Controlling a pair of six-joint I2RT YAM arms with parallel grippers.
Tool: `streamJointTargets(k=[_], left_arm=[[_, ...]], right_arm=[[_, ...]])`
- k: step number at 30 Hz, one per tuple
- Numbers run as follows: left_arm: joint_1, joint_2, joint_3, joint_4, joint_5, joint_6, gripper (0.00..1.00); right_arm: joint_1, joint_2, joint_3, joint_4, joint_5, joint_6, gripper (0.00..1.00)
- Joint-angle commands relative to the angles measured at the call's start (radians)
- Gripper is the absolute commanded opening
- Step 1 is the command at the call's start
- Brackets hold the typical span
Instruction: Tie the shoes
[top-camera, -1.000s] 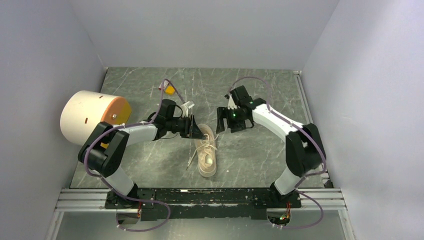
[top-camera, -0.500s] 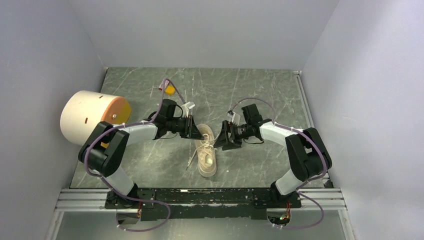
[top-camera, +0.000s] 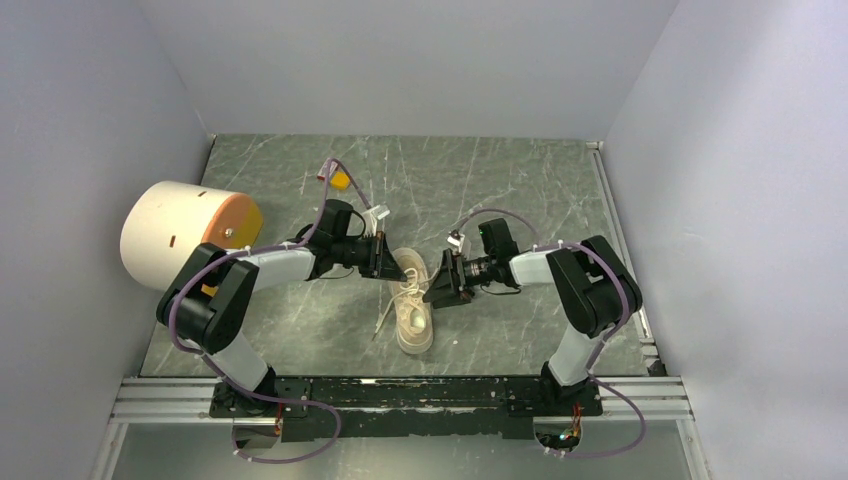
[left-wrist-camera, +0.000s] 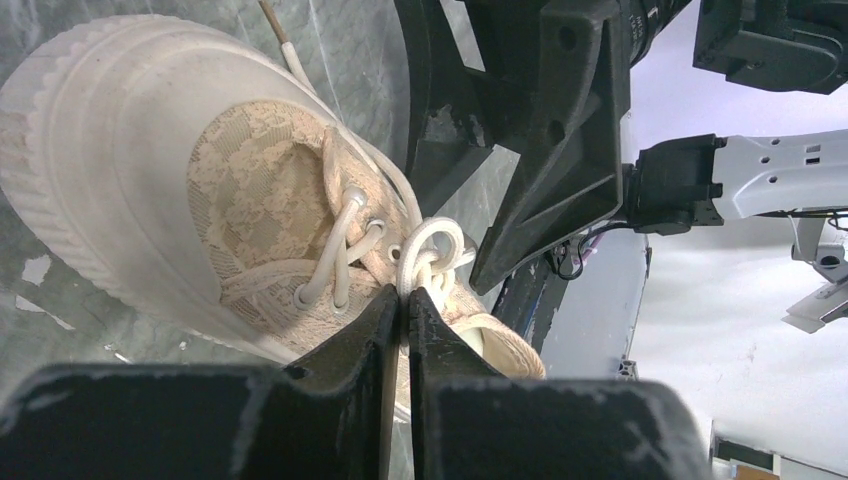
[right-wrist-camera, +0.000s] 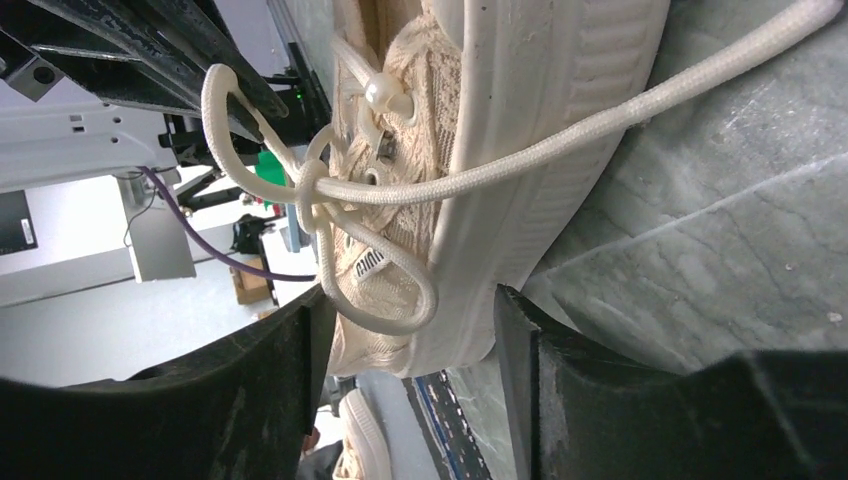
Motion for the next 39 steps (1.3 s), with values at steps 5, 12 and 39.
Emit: streamJointTargets(k=[5,12,39], left_arm=[[-0.002,-0.028,-0.017,0.016,0.023,0.001,0.09],[-0.002,-0.048,-0.037,0.017,0.017,-0.002,0.08],[0.025,-0.282,-0.242,-0.214,-0.161,-0.05,0.05]], right_arm=[[0.006,-0.019,0.033,0.021,-0.02,0.003,0.5],[0.004,-0.009,0.053,-0.004,-0.014,-0.018,0.38],[0.005,-0.079,0.053,-0.244,0.282,-0.046,0.0]])
